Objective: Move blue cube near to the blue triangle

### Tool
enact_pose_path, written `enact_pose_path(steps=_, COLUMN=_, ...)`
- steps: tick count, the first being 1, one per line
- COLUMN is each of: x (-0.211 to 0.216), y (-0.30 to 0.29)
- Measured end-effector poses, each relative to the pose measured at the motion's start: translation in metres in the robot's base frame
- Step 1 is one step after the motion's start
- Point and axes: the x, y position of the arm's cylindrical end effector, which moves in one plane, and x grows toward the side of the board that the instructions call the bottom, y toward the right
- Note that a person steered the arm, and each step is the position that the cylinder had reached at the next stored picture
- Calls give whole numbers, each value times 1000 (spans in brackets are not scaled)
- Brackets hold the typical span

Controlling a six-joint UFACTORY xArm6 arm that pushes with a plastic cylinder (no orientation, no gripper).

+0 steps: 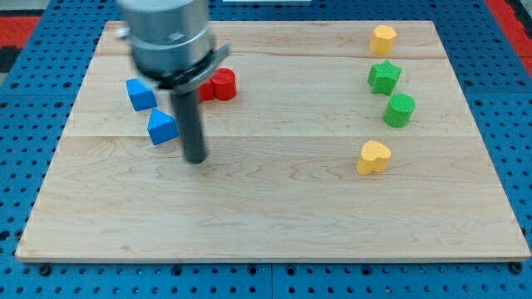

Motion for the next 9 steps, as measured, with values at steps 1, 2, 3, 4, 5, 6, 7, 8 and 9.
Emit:
enact_pose_path(steps=1, x=-7, y=-57)
enact_pose_path(steps=2, x=-29, y=-113)
enact_pose_path(steps=3, x=-77, y=-122)
enact_pose_path(steps=4, x=-127, y=-123)
enact_pose_path(steps=5, x=-146, y=-121)
enact_pose_path(steps=6, x=-171, y=-117)
enact_pose_path(steps=7, x=-166, y=-74)
enact_pose_path(steps=8, x=-120, y=-74)
enact_pose_path(steps=9, x=-110, y=-61)
